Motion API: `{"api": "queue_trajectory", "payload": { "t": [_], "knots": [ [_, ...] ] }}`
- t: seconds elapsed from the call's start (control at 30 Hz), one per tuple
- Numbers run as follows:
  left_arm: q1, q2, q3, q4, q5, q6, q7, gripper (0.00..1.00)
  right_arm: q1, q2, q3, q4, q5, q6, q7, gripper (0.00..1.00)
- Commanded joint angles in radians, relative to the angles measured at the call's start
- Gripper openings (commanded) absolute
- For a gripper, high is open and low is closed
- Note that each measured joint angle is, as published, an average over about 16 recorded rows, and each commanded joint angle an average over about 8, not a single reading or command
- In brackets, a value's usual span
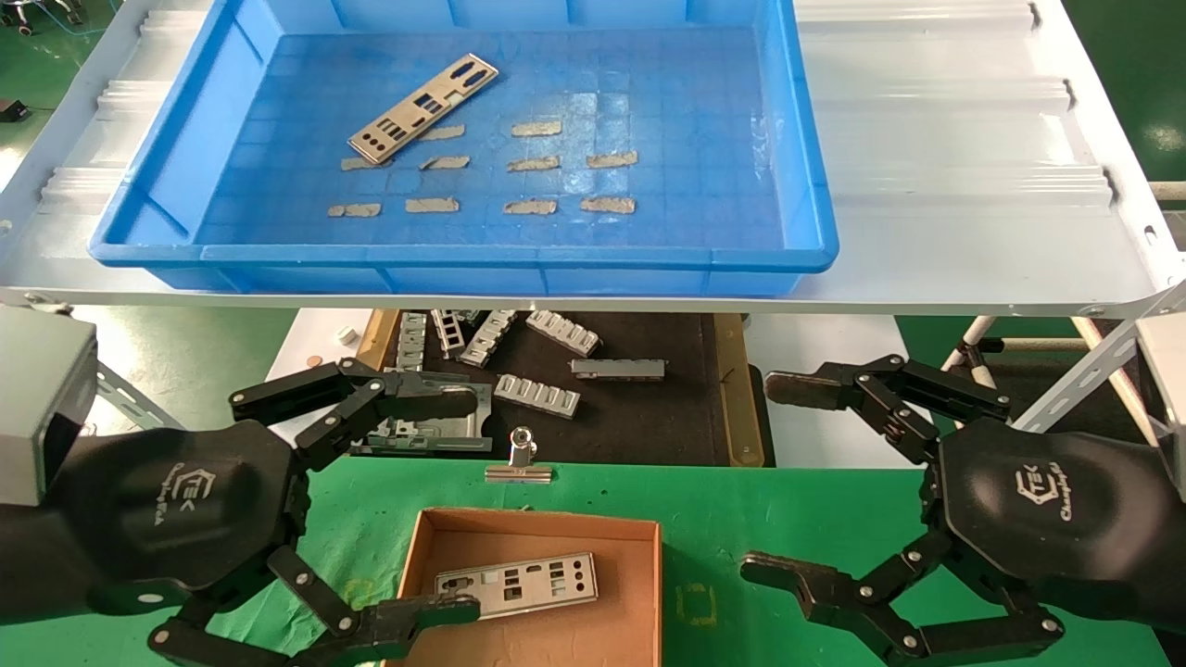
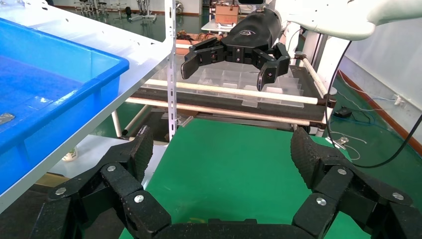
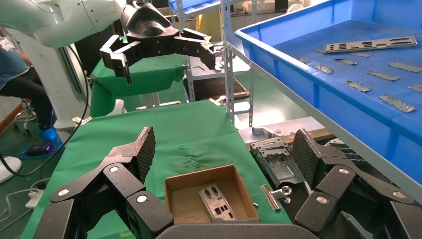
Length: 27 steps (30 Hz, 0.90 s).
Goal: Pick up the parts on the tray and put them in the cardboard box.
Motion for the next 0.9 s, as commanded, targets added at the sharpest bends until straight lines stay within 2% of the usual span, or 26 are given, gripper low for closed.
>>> {"api": "queue_trajectory", "payload": {
  "t": [0.03,0.9],
  "knots": [
    [0.000,0.000,0.000,0.000,0.000,0.000,0.000,1.00,0.000,0.000,0.000,0.000,0.000,0.000,0.000,1.00],
    [0.000,0.000,0.000,0.000,0.000,0.000,0.000,1.00,0.000,0.000,0.000,0.000,0.000,0.000,0.000,1.00]
  ]
}}
